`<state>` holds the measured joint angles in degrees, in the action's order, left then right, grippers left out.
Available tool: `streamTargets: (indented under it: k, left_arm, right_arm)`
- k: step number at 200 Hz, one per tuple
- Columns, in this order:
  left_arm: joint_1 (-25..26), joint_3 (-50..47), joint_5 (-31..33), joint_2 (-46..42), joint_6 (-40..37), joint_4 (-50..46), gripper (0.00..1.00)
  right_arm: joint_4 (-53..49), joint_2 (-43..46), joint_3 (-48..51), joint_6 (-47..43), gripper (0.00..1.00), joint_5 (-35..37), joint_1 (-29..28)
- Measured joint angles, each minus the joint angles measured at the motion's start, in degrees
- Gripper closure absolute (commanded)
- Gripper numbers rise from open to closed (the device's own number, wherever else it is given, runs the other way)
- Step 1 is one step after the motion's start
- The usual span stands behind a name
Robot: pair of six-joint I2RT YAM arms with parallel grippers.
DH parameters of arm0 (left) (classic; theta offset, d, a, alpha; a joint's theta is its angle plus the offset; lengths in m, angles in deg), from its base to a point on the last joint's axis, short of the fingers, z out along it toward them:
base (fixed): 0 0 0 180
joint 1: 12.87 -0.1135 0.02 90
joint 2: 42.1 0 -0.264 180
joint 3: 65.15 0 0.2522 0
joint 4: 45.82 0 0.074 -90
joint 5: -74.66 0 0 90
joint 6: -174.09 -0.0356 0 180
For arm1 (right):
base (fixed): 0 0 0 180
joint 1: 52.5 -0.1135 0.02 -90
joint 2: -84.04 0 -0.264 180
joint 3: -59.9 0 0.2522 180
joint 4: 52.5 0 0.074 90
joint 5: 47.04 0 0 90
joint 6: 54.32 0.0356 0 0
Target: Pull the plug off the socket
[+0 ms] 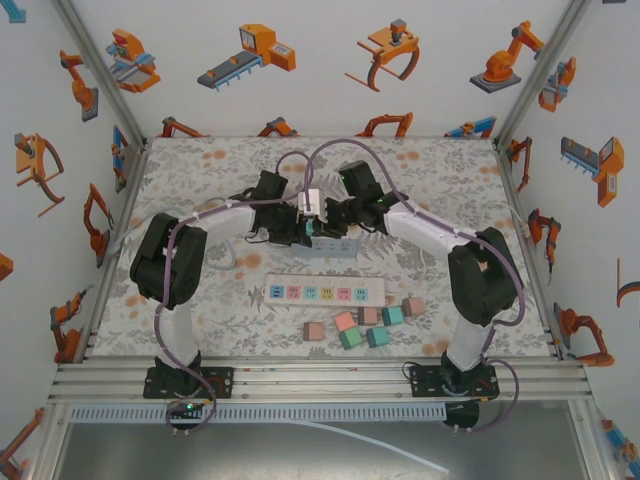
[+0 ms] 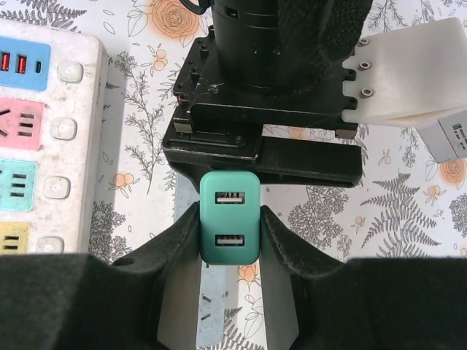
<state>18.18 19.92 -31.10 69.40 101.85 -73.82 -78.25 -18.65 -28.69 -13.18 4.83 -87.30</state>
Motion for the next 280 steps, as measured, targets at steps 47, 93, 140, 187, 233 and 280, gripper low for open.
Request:
streamTargets:
  k: [47, 93, 140, 187, 233, 280]
  left_arm:
    - [0.1, -0.4, 0.1, -1.1, 0.0, 0.4, 0.43]
    - [0.8, -0.6, 0.7, -2.5, -0.4, -1.1, 0.41]
    - [1.2, -0.5, 0.0, -7.5, -0.6, -5.4, 0.41]
    - [1.5, -4.2, -1.0, -26.9, -2.3, -3.9, 0.41]
    - [2.8, -12.4, -4.5, -48.5, -10.6, -6.3, 0.29]
    - [5.8, -14.1, -12.7, -61.2, -27.0, -18.4, 0.05]
  right_arm:
    - [4.0, 2.5, 3.2, 5.1, 1.00, 0.0, 0.0]
    - [16.7, 11.9, 11.8, 26.1, 1.00, 5.3, -0.2]
    - [19.6, 22.0, 14.0, 56.0, 1.00, 19.2, -0.8]
    - [18.6, 34.0, 20.8, 80.1, 1.00, 33.1, -6.1]
    - [12.8, 42.9, 27.3, 97.2, 1.00, 42.8, -15.6]
    - [7.9, 47.4, 36.2, 114.5, 1.00, 51.4, -31.1]
